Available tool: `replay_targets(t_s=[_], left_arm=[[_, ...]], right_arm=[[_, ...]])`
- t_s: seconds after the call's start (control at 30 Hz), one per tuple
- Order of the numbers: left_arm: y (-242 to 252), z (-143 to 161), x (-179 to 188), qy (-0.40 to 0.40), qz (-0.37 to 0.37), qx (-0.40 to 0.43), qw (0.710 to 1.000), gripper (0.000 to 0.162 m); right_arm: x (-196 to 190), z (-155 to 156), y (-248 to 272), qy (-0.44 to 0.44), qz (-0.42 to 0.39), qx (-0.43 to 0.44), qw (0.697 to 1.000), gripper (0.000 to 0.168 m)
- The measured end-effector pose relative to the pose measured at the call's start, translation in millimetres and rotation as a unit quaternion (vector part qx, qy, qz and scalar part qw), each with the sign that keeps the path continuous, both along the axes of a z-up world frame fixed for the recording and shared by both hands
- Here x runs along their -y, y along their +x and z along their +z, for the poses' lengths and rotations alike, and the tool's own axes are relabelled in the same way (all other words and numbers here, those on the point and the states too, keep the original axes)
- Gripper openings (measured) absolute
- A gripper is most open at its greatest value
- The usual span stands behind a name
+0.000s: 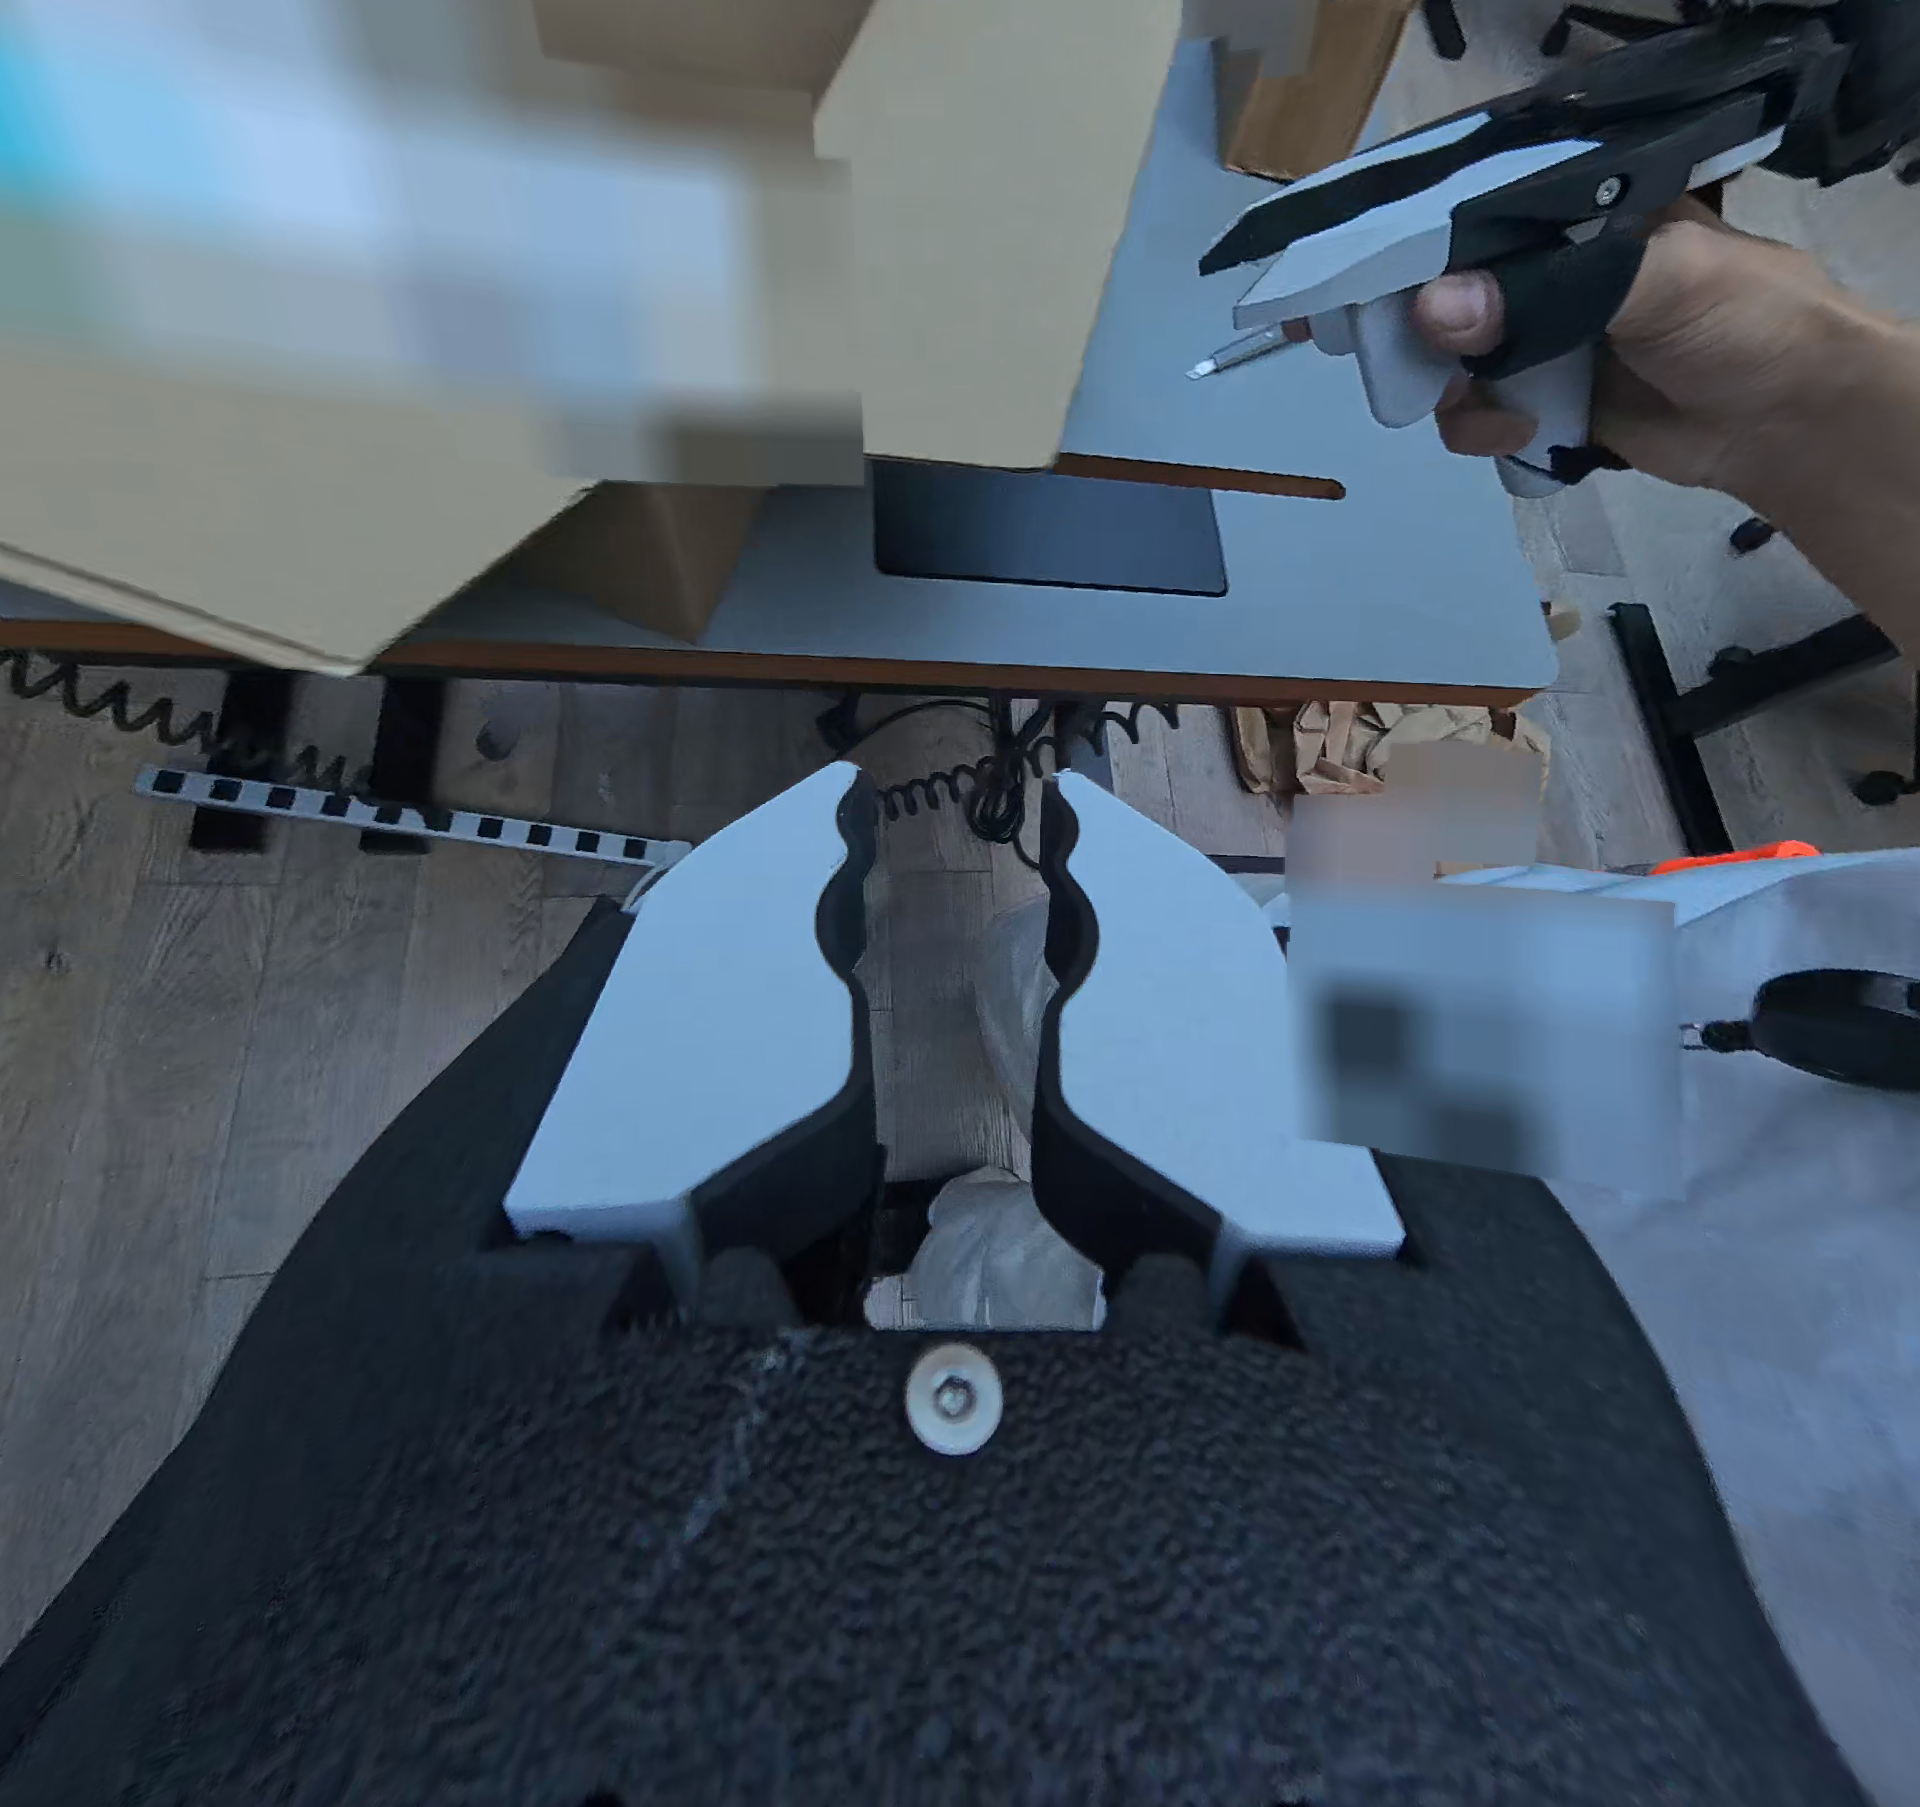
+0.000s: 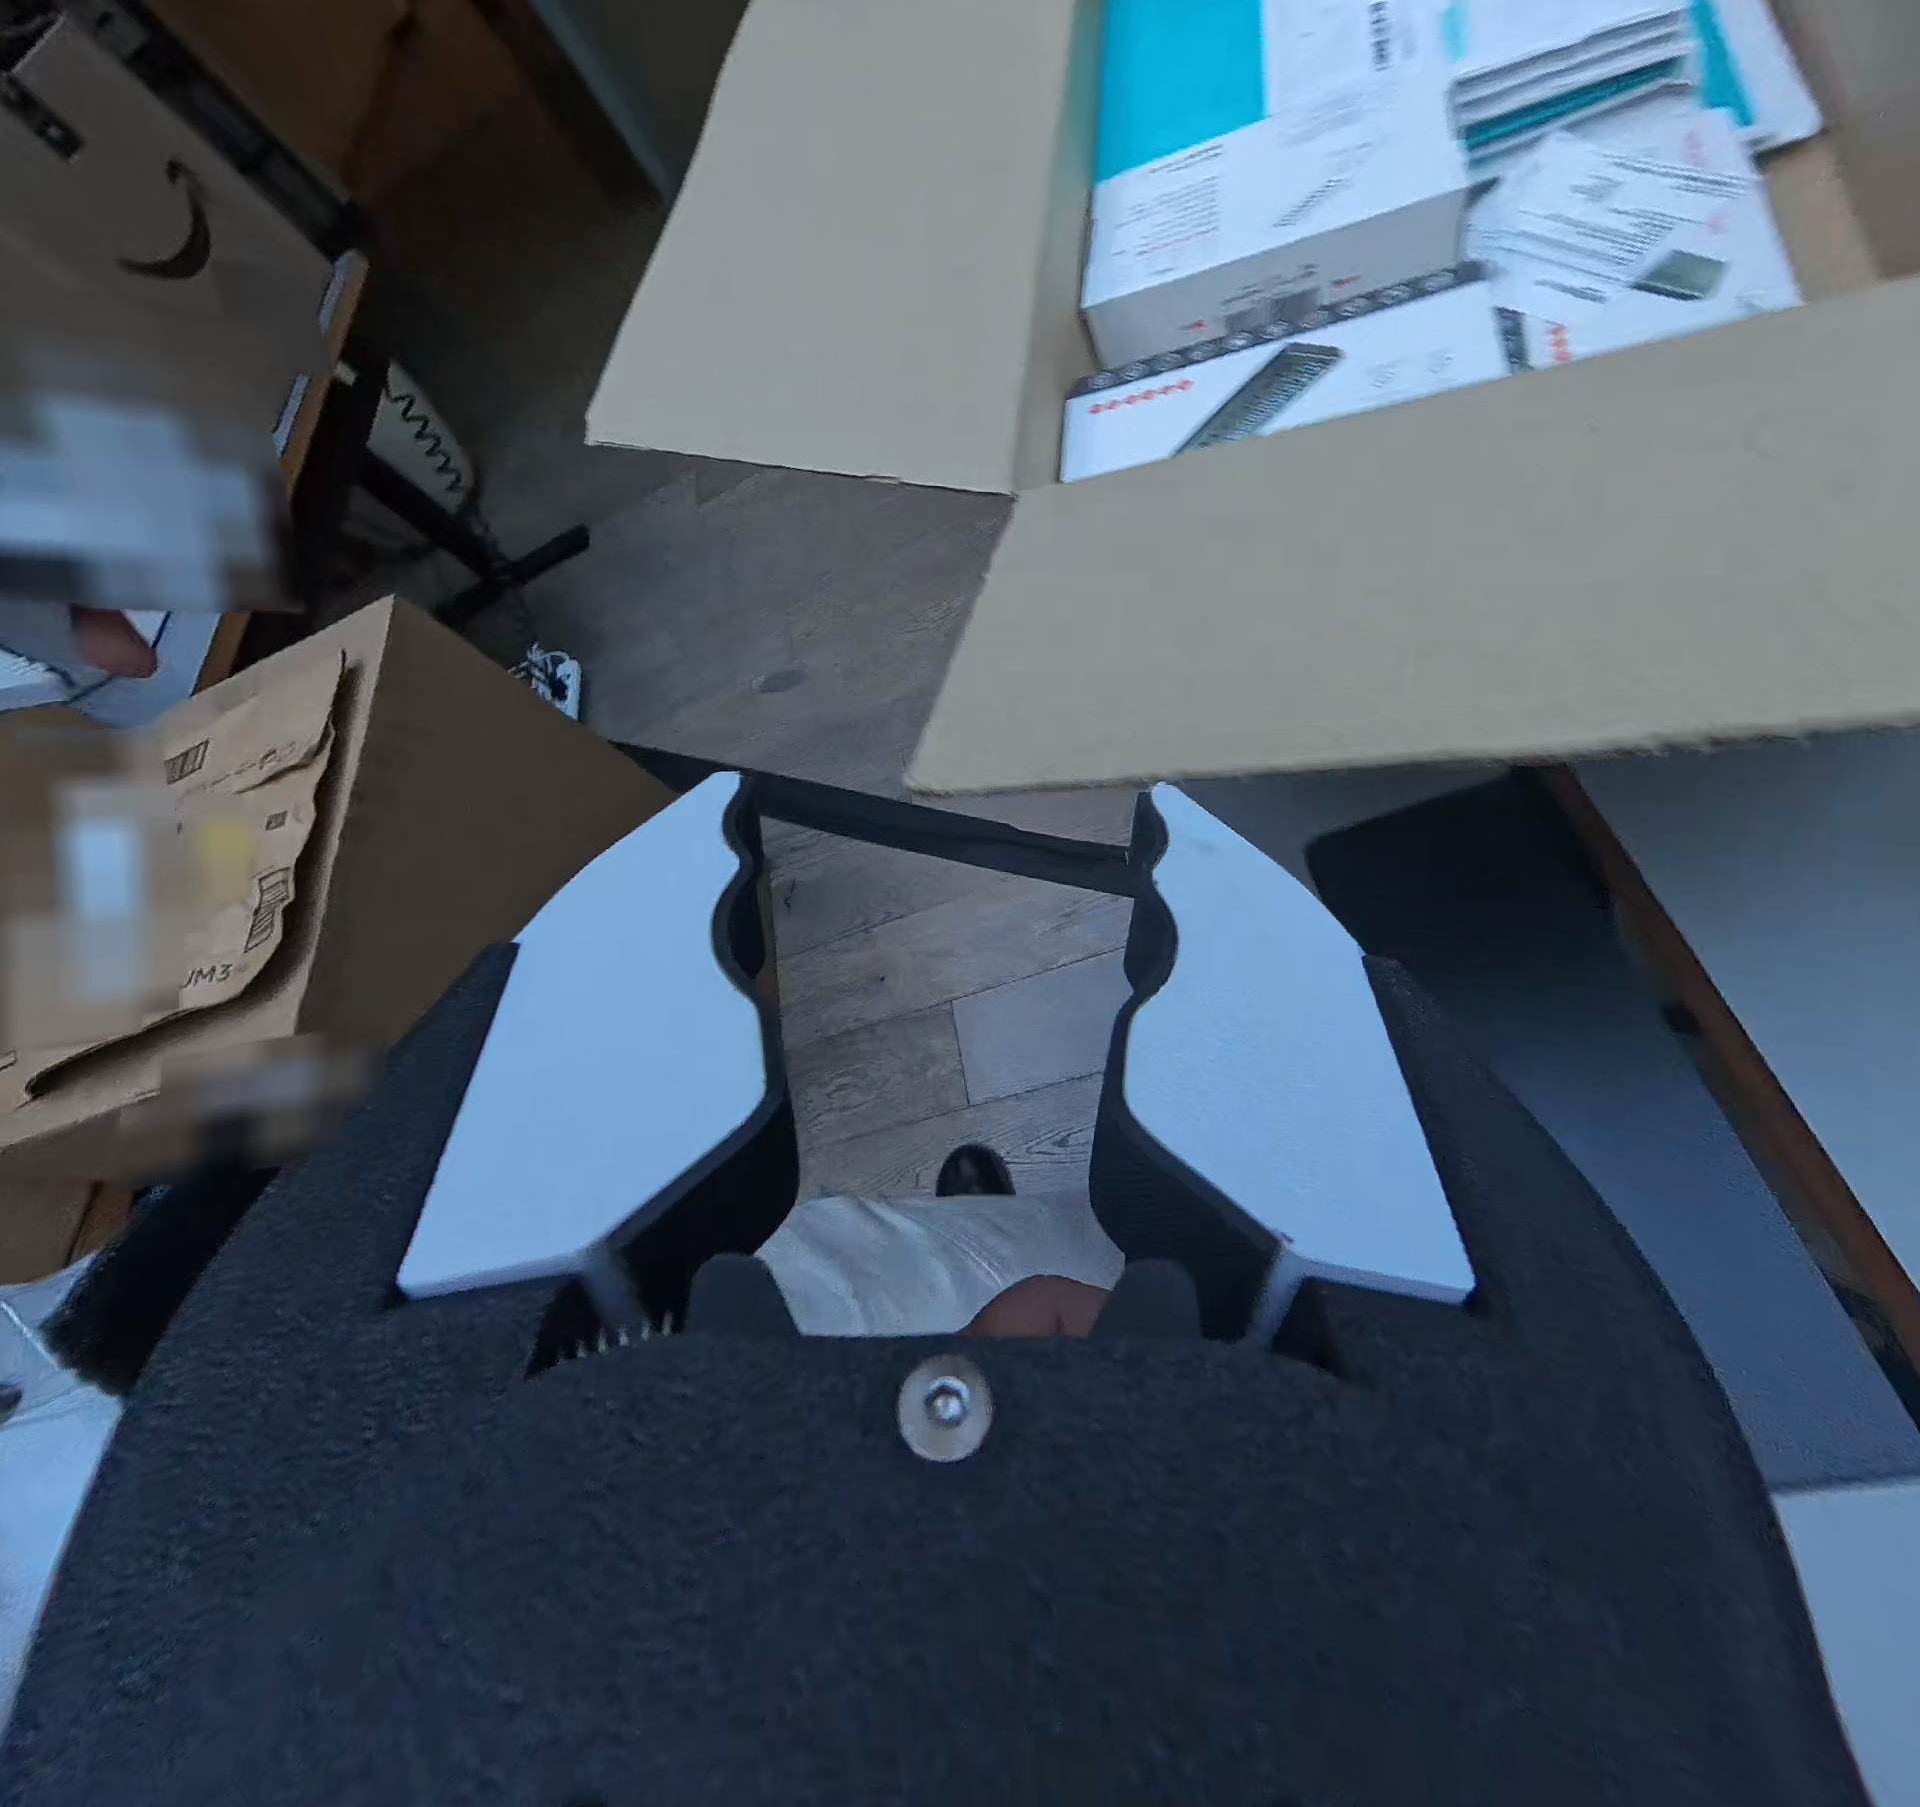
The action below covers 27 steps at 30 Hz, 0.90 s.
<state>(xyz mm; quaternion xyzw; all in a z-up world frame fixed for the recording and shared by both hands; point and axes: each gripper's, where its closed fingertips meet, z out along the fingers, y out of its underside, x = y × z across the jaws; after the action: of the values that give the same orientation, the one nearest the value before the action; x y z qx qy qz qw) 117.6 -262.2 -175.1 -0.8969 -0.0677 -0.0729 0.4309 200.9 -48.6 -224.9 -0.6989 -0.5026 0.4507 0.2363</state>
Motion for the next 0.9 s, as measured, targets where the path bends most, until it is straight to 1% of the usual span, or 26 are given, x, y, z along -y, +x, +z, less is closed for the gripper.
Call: replay_targets(t_s=[0.07, 0.17, 0.23, 0.3, 0.37, 0.47, 0.5, 0.53, 0.6, 0.63, 0.67, 0.73, 0.8, 0.87, 0.9], left_arm=[[-36, 3, 14, 0.006, 0.014, -0.013, 1.0, 0.029], [-86, 2, 21, 0.009, 0.021, -0.037, 0.999, 0.029], [-115, 1, 15, 0.009, 0.016, -0.048, 0.999, 0.03], [-141, 4, 0, 0.012, 0.001, -0.062, 0.998, 0.03], [-169, 4, -22, 0.005, -0.019, -0.096, 0.995, 0.03], [-215, -1, -62, -0.026, -0.059, -0.161, 0.985, 0.032], [-228, -4, -78, -0.037, -0.075, -0.171, 0.982, 0.033], [-239, -8, -95, -0.047, -0.091, -0.173, 0.98, 0.036], [-257, -18, -128, -0.069, -0.127, -0.167, 0.975, 0.044], [-263, -23, -144, -0.072, -0.143, -0.163, 0.974, 0.048], [-268, -29, -159, -0.074, -0.159, -0.156, 0.972, 0.05], [-276, -44, -186, -0.09, -0.192, -0.139, 0.967, 0.059], [-282, -60, -209, -0.106, -0.231, -0.132, 0.958, 0.067], [-296, -77, -228, -0.129, -0.273, -0.154, 0.941, 0.071], [-305, -83, -238, -0.138, -0.295, -0.171, 0.93, 0.073]], right_arm=[[19, 11, -39, 0.015, 0.035, 0.005, 0.999, 0.069], [24, 23, -95, 0.039, 0.072, 0.006, 0.997, 0.074], [10, 25, -132, 0.077, 0.087, 0.011, 0.993, 0.077], [-18, 14, -168, 0.119, 0.086, 0.038, 0.988, 0.081], [-47, 0, -203, 0.126, 0.077, 0.056, 0.987, 0.083], [-87, -27, -256, 0.107, 0.071, 0.065, 0.99, 0.079], [-100, -41, -272, 0.099, 0.077, 0.078, 0.989, 0.08], [-112, -58, -287, 0.088, 0.088, 0.098, 0.987, 0.085], [-134, -95, -313, 0.066, 0.12, 0.136, 0.981, 0.087], [-145, -113, -324, 0.059, 0.128, 0.154, 0.978, 0.093], [-155, -129, -333, 0.052, 0.134, 0.169, 0.975, 0.094], [-167, -156, -346, 0.029, 0.146, 0.196, 0.969, 0.098], [-169, -176, -349, 0.0, 0.157, 0.227, 0.961, 0.096], [-161, -182, -351, -0.033, 0.176, 0.233, 0.956, 0.086], [-160, -180, -352, -0.043, 0.173, 0.231, 0.956, 0.084]])
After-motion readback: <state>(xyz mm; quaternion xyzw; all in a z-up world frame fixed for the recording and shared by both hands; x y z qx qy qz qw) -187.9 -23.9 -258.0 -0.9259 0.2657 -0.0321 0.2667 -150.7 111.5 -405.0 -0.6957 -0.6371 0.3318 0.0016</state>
